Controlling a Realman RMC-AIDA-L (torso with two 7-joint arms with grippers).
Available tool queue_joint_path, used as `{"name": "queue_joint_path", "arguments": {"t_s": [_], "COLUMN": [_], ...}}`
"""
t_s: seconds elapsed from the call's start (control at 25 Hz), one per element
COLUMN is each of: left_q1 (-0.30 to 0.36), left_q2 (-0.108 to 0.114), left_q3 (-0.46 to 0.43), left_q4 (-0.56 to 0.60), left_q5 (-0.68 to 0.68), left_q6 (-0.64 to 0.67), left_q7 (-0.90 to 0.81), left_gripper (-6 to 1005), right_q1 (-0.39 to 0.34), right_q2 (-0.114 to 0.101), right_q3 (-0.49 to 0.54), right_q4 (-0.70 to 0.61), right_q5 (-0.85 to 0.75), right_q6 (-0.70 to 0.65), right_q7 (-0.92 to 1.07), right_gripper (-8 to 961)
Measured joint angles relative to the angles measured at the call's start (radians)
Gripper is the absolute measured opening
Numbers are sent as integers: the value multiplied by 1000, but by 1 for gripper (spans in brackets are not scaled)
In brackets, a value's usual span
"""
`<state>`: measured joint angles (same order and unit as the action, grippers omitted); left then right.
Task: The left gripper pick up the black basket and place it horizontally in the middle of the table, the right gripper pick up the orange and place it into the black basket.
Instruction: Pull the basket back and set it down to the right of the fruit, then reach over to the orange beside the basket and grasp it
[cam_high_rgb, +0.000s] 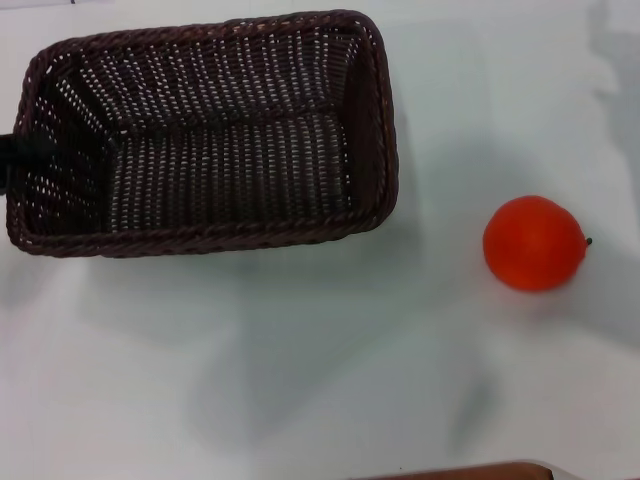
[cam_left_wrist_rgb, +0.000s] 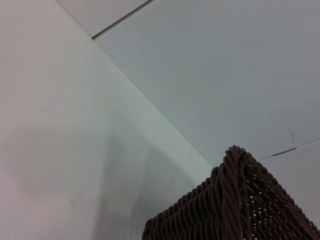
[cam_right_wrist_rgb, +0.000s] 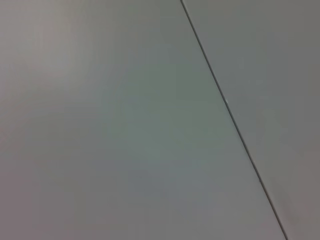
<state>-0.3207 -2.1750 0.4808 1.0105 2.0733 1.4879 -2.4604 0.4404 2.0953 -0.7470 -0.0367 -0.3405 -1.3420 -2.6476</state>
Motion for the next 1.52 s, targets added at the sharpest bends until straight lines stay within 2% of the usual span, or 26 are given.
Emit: {"name": "queue_joint_path", "arguments": {"t_s": [0.28,0.56,0.8,0.92,1.0,1.08,1.24,1.4,1.52], "left_q1": [19,35,41,41,38,32,31,43,61], "left_q2": [-1,0,3,12,17,37,44,27,5], "left_q3": [14,18,18,-4,-16,-47,-101,-135,-135], "left_q4": [-32,-40,-42,-42,-40,-26,13,33,-12], "left_q5": [-16,-75,-79,-79,-79,-79,-110,-250,-449], "left_q6": [-16,34,56,52,53,60,70,96,122], "left_q7": [-3,-6,-5,33,52,129,247,446,681], "left_gripper": [259,326,484,563,570,577,589,601,609], "right_q1": [8,15,17,19,19,18,15,-14,-53], "right_q2": [0,0,1,1,1,0,-2,-13,-17], "right_q3": [0,0,1,-6,-8,-10,-18,-94,-144], "right_q4": [0,0,0,0,-1,-2,-7,-74,-186], "right_q5": [0,0,0,-4,-6,-7,-12,-59,-154], "right_q6": [1,12,12,12,10,5,-4,-14,-12], "right_q7": [0,0,0,0,0,1,60,187,297], "right_gripper": [586,587,588,588,588,589,589,591,593]}}
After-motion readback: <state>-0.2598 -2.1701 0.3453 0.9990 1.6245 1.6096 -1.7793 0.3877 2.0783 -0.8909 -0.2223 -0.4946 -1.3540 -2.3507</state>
